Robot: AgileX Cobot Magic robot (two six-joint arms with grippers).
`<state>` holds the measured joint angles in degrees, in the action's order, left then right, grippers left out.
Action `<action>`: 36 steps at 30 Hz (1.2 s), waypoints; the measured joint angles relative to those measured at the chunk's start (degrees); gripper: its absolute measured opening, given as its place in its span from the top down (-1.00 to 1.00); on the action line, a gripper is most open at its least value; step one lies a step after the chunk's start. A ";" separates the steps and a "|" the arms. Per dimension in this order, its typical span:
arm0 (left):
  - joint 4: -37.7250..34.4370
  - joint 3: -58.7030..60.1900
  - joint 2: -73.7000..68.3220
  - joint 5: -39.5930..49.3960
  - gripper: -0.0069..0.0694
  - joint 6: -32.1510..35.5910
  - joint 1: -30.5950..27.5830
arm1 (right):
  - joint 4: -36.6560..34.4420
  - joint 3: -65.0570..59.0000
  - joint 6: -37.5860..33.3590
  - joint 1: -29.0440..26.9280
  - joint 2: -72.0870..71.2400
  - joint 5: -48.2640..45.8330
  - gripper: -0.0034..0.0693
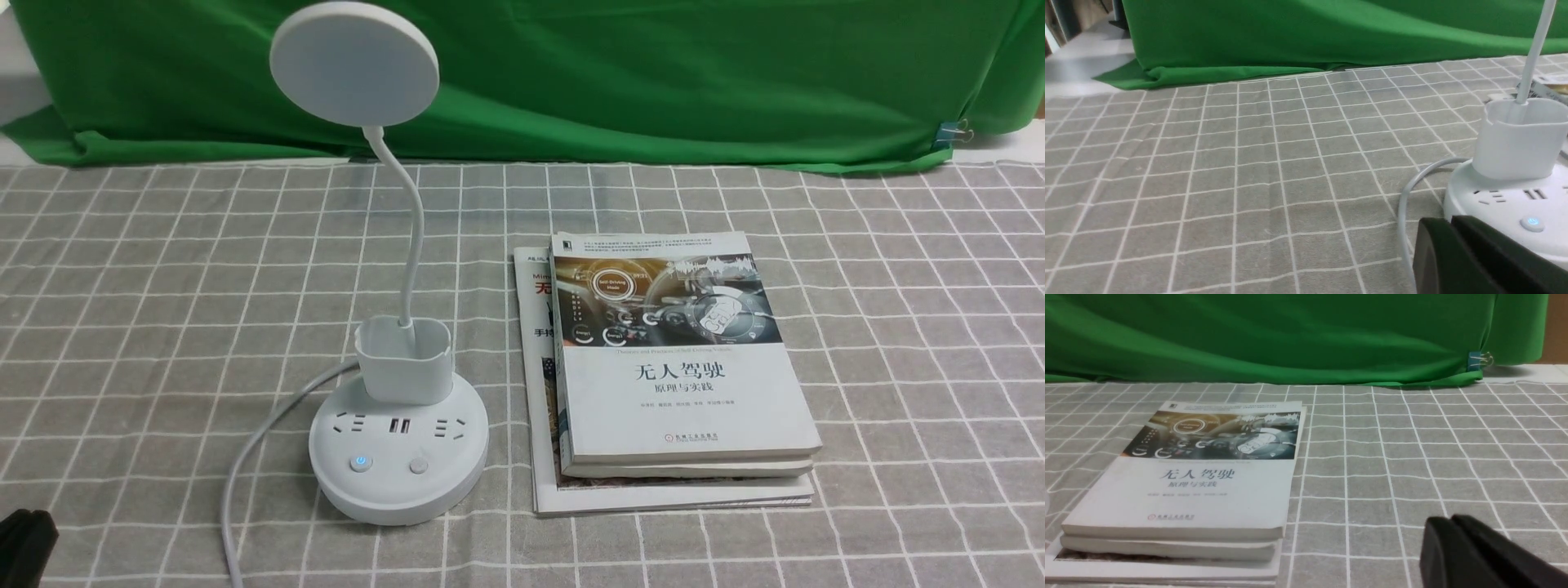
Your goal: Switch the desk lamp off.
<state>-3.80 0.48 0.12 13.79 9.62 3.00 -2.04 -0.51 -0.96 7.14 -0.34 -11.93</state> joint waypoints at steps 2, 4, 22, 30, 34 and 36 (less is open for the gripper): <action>0.21 0.00 0.00 0.00 0.77 0.00 0.00 | 0.00 0.00 0.00 0.00 0.00 0.00 0.81; 0.24 0.00 0.00 0.00 0.77 0.00 0.00 | 0.00 0.00 0.00 0.00 0.00 0.00 0.81; 0.28 0.00 0.00 0.00 0.77 0.00 -3.73 | 0.00 0.00 0.00 0.00 0.00 0.00 0.81; 0.28 0.00 0.00 0.00 0.77 0.00 -3.64 | 0.00 0.00 0.00 0.00 0.00 0.05 0.81; 0.28 0.00 0.00 0.00 0.77 0.00 -3.64 | 0.00 0.00 0.00 0.00 0.00 0.05 0.81; 0.28 0.00 0.00 0.00 0.77 0.00 -3.64 | 0.00 0.00 0.00 0.00 0.00 0.05 0.81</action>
<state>-3.52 0.48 0.12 13.79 9.62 -0.64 -2.04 -0.51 -0.96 7.14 -0.34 -11.88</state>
